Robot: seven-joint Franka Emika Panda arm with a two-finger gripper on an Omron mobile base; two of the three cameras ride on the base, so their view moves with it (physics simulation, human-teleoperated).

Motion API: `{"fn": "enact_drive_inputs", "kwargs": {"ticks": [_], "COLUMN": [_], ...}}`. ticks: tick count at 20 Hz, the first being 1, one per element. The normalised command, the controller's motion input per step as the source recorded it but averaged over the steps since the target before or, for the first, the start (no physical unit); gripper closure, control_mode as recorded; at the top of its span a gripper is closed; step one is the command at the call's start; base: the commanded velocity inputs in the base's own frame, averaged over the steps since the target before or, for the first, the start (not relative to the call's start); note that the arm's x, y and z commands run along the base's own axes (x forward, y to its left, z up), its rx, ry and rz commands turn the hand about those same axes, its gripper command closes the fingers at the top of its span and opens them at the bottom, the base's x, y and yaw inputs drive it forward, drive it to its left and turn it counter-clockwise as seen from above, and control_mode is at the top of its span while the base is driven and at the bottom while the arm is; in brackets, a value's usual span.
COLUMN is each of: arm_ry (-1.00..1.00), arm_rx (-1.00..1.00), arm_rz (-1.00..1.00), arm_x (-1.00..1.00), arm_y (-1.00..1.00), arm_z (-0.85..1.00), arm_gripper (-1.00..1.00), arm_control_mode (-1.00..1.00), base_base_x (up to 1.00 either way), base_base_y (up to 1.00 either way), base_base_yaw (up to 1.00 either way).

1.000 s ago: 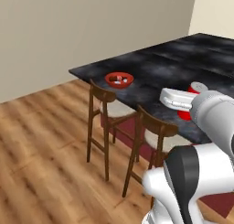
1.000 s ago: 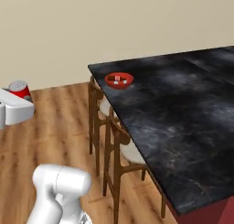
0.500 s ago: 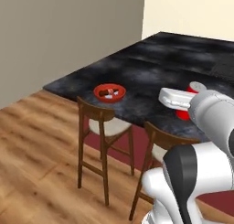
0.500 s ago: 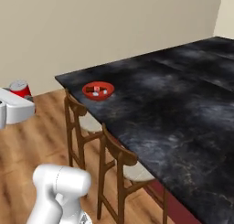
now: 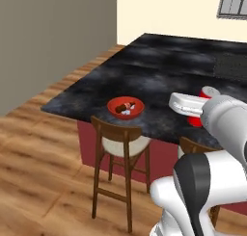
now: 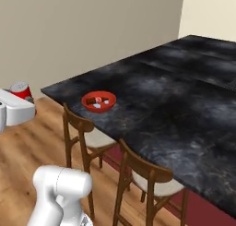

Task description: Open the fridge, grab two sodas, and place both sodas inside the bowl with ice on the dining counter.

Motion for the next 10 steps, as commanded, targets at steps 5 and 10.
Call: {"fn": "enact_drive_inputs", "kwargs": {"ticks": [5, 10], "arm_ry": [0.0, 0.0], "arm_rx": [0.0, 0.0], "arm_rz": [0.0, 0.0], "arm_x": [0.0, 0.0], "arm_y": [0.0, 0.0], "arm_z": [0.0, 0.0], "arm_gripper": [1.0, 1.0], "arm_control_mode": [1.0, 1.0], "base_base_x": [0.45, 0.4], "base_base_y": [0.99, 0.76], "base_base_yaw": [-0.31, -0.42]}}
